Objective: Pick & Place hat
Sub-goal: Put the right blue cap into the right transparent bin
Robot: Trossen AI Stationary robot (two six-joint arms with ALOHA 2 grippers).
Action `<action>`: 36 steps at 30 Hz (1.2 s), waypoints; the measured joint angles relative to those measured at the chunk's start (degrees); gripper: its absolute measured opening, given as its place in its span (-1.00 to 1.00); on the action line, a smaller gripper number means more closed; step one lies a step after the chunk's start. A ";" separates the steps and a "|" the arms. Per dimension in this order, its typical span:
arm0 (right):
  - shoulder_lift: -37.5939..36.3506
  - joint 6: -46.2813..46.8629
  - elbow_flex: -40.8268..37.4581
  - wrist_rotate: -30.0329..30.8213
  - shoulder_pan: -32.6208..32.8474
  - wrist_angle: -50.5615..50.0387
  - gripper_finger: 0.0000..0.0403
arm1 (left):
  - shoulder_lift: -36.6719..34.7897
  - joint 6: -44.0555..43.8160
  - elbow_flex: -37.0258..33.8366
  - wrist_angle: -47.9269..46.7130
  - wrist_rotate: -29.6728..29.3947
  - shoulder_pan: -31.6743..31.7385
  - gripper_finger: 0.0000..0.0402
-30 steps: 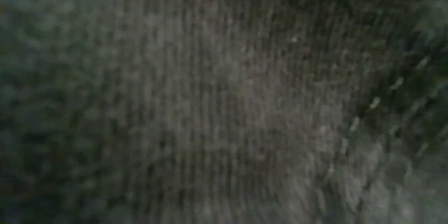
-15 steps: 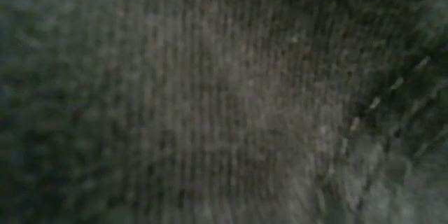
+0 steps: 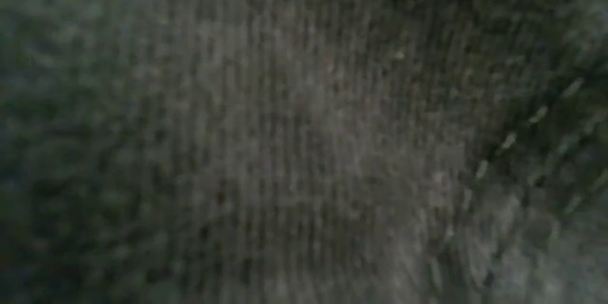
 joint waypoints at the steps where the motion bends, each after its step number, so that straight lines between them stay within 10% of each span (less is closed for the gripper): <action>1: -0.94 -1.27 0.00 1.74 0.00 -0.01 -0.94 | 0.00 0.00 0.00 0.00 0.00 0.00 -1.00; 18: -0.27 -23.36 0.04 21.02 -7.24 0.59 -0.94 | 0.00 0.01 0.00 -0.02 0.00 -0.01 -1.00; 36: 10.05 -35.49 0.07 19.78 -13.73 4.00 -0.94 | 0.00 0.00 0.01 -0.03 0.00 0.00 -1.00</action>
